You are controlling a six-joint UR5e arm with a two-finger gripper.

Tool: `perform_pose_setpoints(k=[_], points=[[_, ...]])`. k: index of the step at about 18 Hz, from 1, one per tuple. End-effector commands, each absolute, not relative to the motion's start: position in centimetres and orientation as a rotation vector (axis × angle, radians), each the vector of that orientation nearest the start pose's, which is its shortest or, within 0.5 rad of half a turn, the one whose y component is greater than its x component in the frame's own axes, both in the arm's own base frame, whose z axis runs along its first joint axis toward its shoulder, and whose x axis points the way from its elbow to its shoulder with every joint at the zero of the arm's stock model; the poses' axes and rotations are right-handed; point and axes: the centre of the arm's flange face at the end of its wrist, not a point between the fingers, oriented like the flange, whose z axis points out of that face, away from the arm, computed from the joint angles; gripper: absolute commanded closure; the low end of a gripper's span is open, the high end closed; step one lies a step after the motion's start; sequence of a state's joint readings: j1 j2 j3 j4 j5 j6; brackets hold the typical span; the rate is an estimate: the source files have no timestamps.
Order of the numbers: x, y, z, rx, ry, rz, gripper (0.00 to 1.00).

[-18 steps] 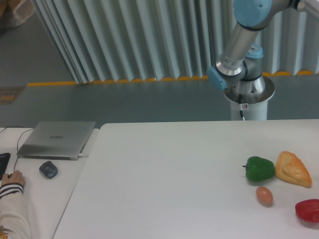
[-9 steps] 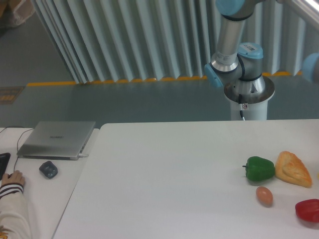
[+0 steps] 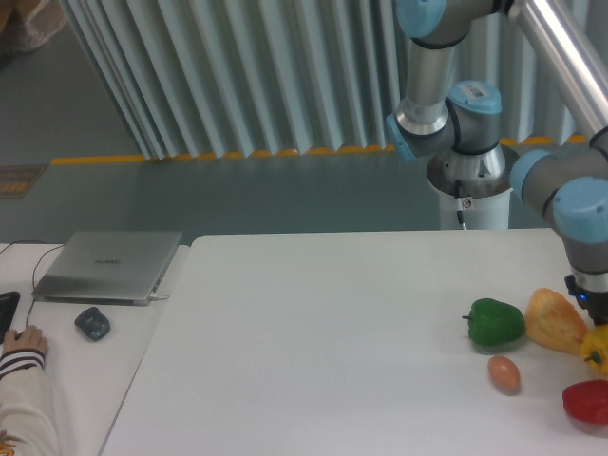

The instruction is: Place the yellow pepper on the table

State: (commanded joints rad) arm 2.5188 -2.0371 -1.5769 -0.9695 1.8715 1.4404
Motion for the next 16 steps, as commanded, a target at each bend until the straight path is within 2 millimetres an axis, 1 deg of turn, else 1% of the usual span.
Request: perform_pose_setpoints(k=[1,2,3,5,7,8,9,11,13,14,16], points=[[-46.9,46.5,28.3,-3.256,0.782,0.389,0.42],[-46.9,46.5,28.4,-3.255,0.781,0.391,0.13],[-47.0,46.5,28.5,-3.253,0.782,0.396,0.0],[-47.3,46.6,29.9,-3.232,0.788,0.423,0.0],[-47.0,46.3,31.2,-3.216,0.842,0.429,0.0],[-46.7,46.0,32.6,-3.19,0.867,0.442,0.0],[-46.3,45.9,33.1,-3.166,0.868,0.411,0.0],[-46.1,44.5,36.2,-3.072,0.81,0.311,0.0],[-45.5,44.7,38.8,-2.96,0.771,0.246,0.0],[-45.6,44.5,39.2,-2.942,0.763,0.179,0.0],[-45.8,44.6,40.0,-2.947,0.782,0.11,0.0]])
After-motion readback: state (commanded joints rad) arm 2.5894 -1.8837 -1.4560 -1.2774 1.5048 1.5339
